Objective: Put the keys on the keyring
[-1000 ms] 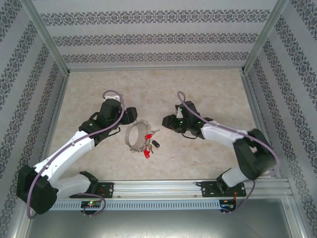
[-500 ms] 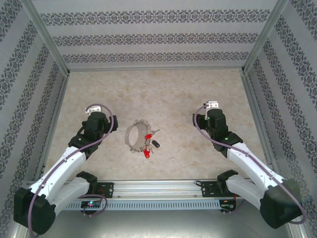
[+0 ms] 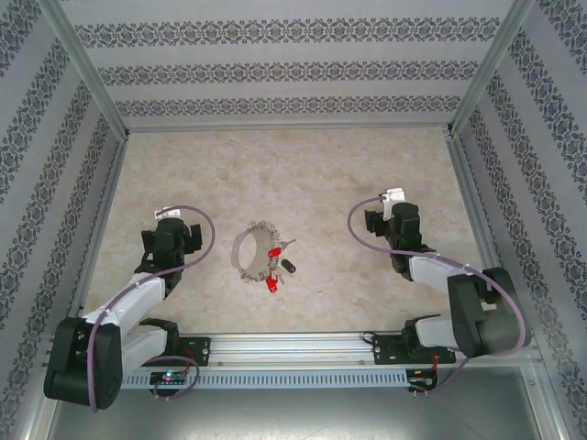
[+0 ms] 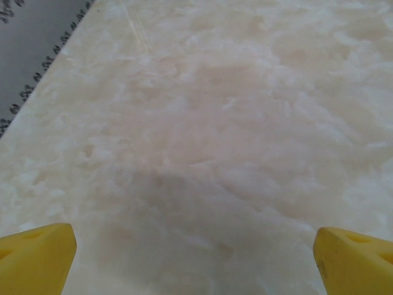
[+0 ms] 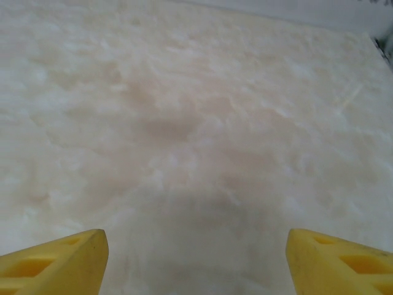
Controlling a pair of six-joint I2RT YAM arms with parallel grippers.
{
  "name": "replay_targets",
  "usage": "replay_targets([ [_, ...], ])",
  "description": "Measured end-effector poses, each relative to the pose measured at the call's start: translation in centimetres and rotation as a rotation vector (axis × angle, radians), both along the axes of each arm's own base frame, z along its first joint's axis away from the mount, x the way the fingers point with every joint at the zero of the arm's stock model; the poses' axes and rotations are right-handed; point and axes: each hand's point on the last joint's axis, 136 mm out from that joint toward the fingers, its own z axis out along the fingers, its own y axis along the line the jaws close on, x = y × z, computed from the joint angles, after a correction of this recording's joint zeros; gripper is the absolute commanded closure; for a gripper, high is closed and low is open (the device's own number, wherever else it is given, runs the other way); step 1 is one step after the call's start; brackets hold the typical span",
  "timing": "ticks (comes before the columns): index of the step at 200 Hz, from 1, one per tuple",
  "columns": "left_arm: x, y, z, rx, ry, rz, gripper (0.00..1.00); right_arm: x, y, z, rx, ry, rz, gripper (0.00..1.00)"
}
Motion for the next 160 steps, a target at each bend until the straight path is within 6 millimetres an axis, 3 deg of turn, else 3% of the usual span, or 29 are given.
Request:
replay_targets([
  [45,2.8,-2.6,-0.5,-0.033,-0.075,-0.165,0.0,1.3,-2.5,0.2,0.084,-0.107,-0.017,0.2],
  [56,3.5,-3.3,-0.4,-0.043,-0.096,-0.203,0.0,1.1,-2.7,-1.3,0.093,-0.073,-0.025,0.03],
  [60,3.7,-3.5,-0.5,-0.046,-0.1,-0.215,0.0,0.9,-2.8,-1.9,0.097,-0.051,-0.031,0.02],
  [106,6.5,-5.6,-1.0,-0.058,-0.108,-0.348,0.0,1.9,-3.6,-0.5,0.105,-0.095,-0.088,0.02],
  [143,7.2,-4.8,-0.4,-0.069,-0.179,-0.356,0.0,1.9,-3.8,-0.5,0.101,-0.096,-0.104,0.02],
  [160,7.4,-4.5,-1.9,-0.078,-0.149,-0.342,0.01,2.0,-3.9,-0.4,0.101,-0.097,-0.104,0.02],
])
